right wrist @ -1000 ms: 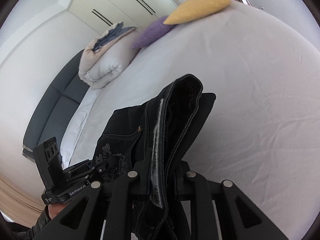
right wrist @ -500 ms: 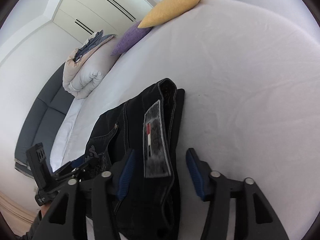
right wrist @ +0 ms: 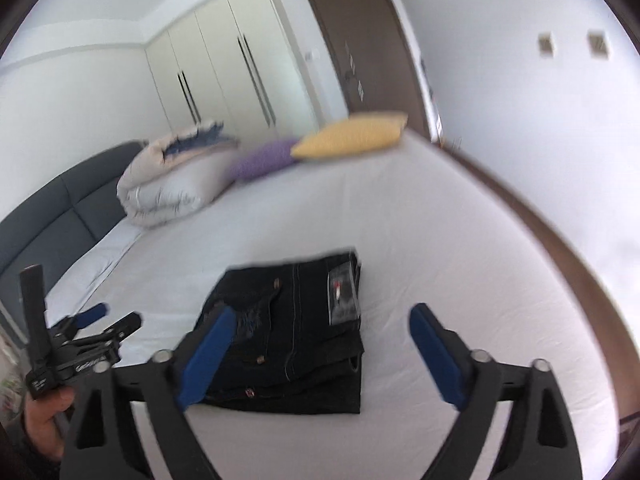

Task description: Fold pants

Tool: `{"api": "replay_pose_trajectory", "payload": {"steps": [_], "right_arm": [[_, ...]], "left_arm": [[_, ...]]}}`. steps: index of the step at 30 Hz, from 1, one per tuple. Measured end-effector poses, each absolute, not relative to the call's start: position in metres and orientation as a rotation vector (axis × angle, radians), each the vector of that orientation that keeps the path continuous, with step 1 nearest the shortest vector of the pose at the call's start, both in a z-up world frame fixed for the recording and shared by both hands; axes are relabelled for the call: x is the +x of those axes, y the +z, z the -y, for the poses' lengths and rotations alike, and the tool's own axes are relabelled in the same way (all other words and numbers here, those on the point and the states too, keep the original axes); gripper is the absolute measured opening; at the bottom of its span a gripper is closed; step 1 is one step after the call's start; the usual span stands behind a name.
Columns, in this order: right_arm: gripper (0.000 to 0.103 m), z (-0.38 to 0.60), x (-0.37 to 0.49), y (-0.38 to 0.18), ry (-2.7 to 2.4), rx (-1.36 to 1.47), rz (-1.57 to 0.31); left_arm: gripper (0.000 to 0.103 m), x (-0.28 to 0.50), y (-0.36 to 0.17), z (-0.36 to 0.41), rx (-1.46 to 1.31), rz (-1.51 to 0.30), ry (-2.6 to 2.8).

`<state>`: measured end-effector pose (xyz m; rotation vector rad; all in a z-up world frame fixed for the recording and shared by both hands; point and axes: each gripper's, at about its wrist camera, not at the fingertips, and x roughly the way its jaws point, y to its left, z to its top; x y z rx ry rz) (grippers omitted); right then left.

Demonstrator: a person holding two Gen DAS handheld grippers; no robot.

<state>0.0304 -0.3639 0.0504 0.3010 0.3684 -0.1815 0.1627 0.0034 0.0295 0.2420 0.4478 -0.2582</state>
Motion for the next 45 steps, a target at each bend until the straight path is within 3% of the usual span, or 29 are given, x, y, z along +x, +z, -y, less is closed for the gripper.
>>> {"api": "replay_pose_trajectory", "payload": {"steps": [5, 9, 14, 20, 26, 38, 45], "right_arm": [[0.103, 0.341, -0.029, 0.092, -0.249, 0.22, -0.181], [0.103, 0.336, -0.052, 0.117, -0.209, 0.212, -0.152], [0.103, 0.325, -0.081, 0.137, -0.228, 0.188, -0.146], [0.103, 0.314, -0.087, 0.132, -0.198, 0.184, -0.277], [0.103, 0.3, -0.073, 0.101, -0.249, 0.149, -0.455], [0.103, 0.295, -0.046, 0.046, -0.266, 0.275, -0.674], [0.103, 0.28, -0.04, 0.039, -0.239, 0.231, -0.704]], "left_arm": [[0.103, 0.102, 0.072, -0.032, 0.163, -0.384, -0.28], [0.103, 0.059, 0.097, -0.052, 0.106, -0.323, -0.29], [0.103, 0.031, 0.107, -0.056, 0.157, -0.376, -0.244], [0.103, 0.03, 0.085, -0.06, 0.08, -0.592, -0.248], [0.103, 0.032, 0.053, -0.048, 0.088, -0.698, -0.248], [0.103, 0.052, 0.015, -0.035, 0.095, -0.768, -0.25], [0.103, 0.058, 0.004, -0.037, 0.094, -0.796, -0.242]]}}
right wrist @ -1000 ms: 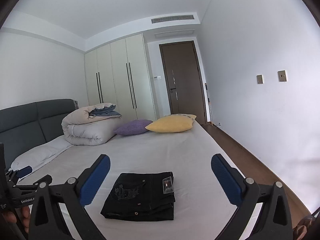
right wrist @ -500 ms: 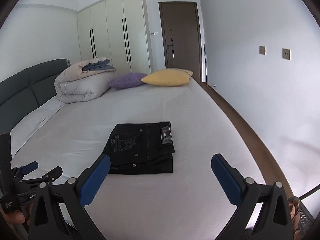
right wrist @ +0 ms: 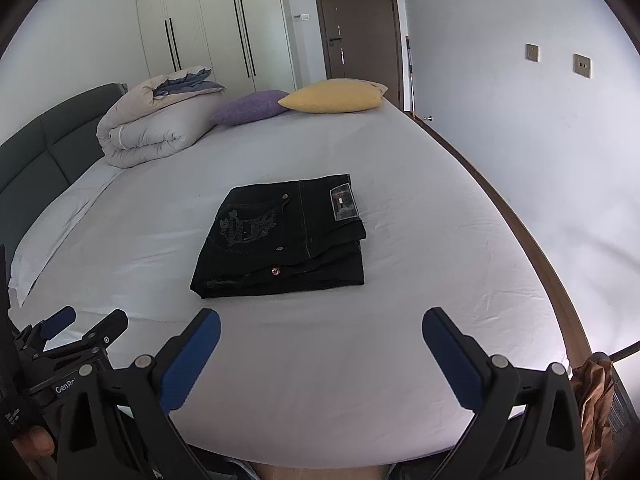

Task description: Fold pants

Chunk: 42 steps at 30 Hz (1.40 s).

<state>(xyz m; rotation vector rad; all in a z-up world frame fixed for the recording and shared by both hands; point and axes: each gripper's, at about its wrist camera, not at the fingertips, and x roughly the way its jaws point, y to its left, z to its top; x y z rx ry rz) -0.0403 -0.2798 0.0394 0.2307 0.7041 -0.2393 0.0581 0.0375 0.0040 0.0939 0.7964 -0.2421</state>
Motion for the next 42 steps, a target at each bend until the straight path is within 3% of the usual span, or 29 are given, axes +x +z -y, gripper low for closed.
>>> {"api": "replay_pose_trajectory", "payload": {"steps": [42], "right_arm": [[0.103, 0.277, -0.037, 0.033, -0.25, 0.215, -0.738]], "left_arm": [[0.103, 0.062, -0.014, -0.034, 0.089, -0.834, -0.262]]}}
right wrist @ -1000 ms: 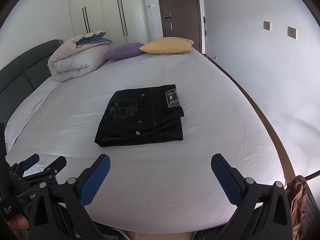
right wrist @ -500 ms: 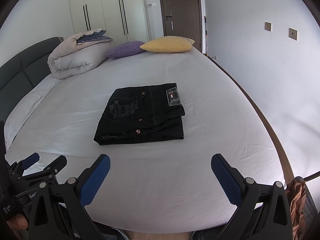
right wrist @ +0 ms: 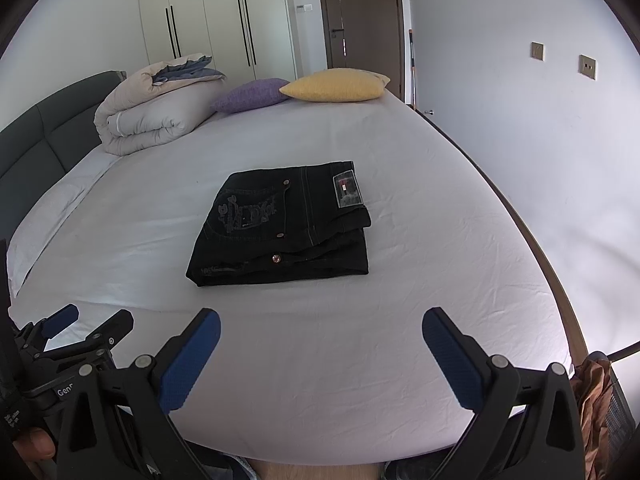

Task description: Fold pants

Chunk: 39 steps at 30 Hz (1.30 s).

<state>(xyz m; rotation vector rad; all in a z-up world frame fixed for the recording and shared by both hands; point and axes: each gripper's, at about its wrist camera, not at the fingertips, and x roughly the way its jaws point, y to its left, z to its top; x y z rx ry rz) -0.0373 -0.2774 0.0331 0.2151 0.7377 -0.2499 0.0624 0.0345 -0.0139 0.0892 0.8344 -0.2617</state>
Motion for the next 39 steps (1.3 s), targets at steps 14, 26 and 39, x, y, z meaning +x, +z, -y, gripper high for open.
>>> {"api": "replay_pose_trajectory", "payload": {"steps": [14, 26, 39], "right_arm": [[0.103, 0.277, -0.039, 0.027, -0.247, 0.213, -0.744], [0.103, 0.278, -0.039, 0.024, -0.245, 0.211, -0.752], [0.103, 0.279, -0.039, 0.021, -0.239, 0.208, -0.758]], "left_arm": [[0.103, 0.061, -0.016, -0.034, 0.085, -0.838, -0.259], [0.103, 0.061, -0.017, -0.034, 0.085, -0.839, -0.259], [0.103, 0.06, -0.021, -0.034, 0.084, -0.847, -0.258]]}}
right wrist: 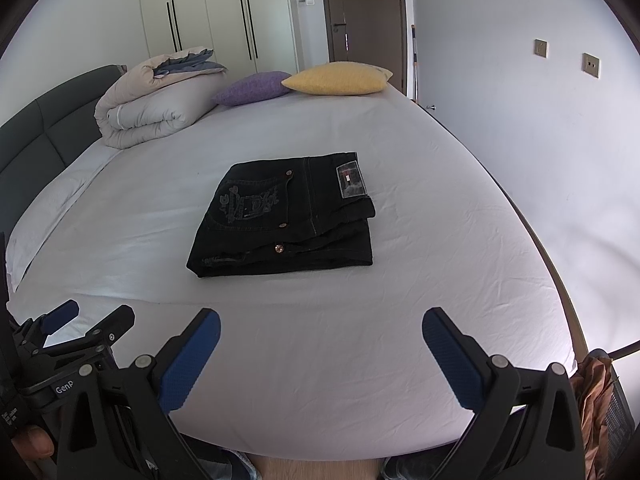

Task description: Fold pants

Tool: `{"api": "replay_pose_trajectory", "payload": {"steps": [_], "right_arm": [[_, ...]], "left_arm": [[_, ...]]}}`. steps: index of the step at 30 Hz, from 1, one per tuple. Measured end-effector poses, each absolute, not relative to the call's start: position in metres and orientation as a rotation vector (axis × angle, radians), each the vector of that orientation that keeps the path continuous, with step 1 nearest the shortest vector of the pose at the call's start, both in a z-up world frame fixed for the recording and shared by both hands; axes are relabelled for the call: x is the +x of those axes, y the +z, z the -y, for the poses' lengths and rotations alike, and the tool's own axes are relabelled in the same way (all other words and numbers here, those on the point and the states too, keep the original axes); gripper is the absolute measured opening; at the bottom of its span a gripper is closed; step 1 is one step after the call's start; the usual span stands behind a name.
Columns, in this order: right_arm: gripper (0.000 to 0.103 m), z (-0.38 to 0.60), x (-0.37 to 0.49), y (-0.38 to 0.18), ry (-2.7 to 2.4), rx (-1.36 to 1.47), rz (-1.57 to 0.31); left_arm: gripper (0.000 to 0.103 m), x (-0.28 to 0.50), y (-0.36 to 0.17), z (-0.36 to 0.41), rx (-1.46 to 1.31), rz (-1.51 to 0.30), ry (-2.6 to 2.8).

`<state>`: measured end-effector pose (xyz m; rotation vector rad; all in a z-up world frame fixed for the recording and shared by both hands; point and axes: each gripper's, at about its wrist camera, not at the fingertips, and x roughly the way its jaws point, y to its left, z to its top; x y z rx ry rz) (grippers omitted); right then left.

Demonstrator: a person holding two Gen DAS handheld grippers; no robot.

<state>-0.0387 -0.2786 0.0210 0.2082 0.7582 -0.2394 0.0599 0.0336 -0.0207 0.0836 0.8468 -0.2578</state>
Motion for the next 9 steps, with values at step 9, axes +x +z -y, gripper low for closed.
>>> {"api": "replay_pose_trajectory", "payload": {"steps": [9], "right_arm": [[0.103, 0.2809, -0.0373, 0.019, -0.23, 0.211, -0.769]], "left_arm": [[0.103, 0.0574, -0.0223, -0.0336, 0.09, -0.845, -0.252]]}}
